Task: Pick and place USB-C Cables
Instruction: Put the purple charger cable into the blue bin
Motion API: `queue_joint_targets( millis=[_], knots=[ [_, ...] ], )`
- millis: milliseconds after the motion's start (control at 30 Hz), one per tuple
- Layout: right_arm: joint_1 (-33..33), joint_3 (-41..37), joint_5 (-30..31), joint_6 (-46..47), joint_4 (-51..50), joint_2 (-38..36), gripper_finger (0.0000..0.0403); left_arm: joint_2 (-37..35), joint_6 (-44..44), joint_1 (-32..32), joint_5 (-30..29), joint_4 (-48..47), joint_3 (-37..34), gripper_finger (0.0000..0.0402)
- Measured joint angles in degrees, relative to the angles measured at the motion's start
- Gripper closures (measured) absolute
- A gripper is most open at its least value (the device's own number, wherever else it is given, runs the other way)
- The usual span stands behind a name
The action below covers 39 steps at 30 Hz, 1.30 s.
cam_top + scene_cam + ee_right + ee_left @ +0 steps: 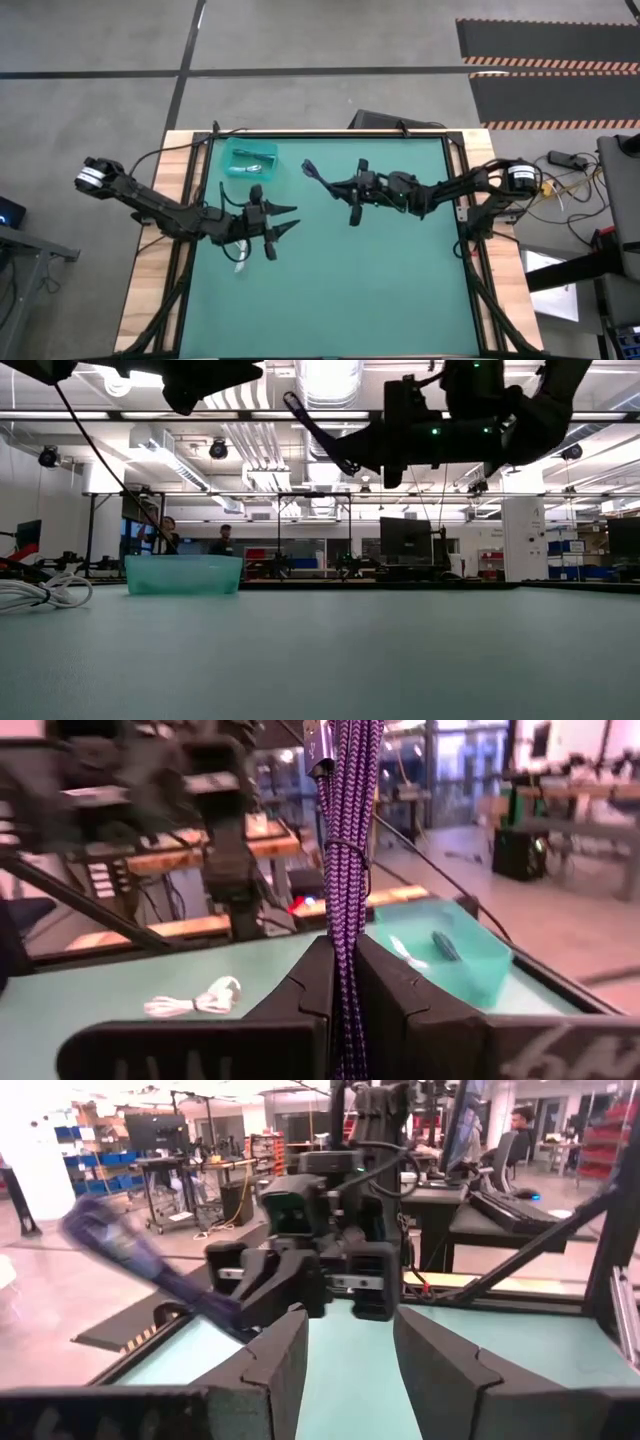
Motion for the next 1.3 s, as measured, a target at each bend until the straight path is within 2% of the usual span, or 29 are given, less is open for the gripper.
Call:
queue_joint_targets(
  millis=[233,467,600,733,967,1300],
  knots=[
    [3.0,-4.1,0.0,-3.9,10.0,1.3,0.0385,0.3,-2.1,0.9,1.9,0.6,0.0,0.0258],
    [3.5,-6.4,0.0,-7.0,17.8,3.9,0.0385,4.7,-2.9,2.0,2.3,4.4,0.0,0.0200],
    [3.5,-6.4,-0.1,-6.8,20.1,5.4,0.0385,8.9,0.0,2.8,2.3,10.9,0.0,0.0175],
    [4.0,-6.4,-0.4,-6.5,22.2,6.6,0.0385,11.9,1.8,3.5,2.3,15.9,0.0,0.0171],
    [4.2,-6.0,-0.6,-7.2,22.7,6.5,0.0385,15.9,1.0,5.4,0.9,17.7,0.3,0.0171],
    [4.2,-4.8,-3.2,-7.6,22.0,6.5,0.0385,21.5,1.0,7.5,2.2,29.6,0.4,0.0171]
  ],
)
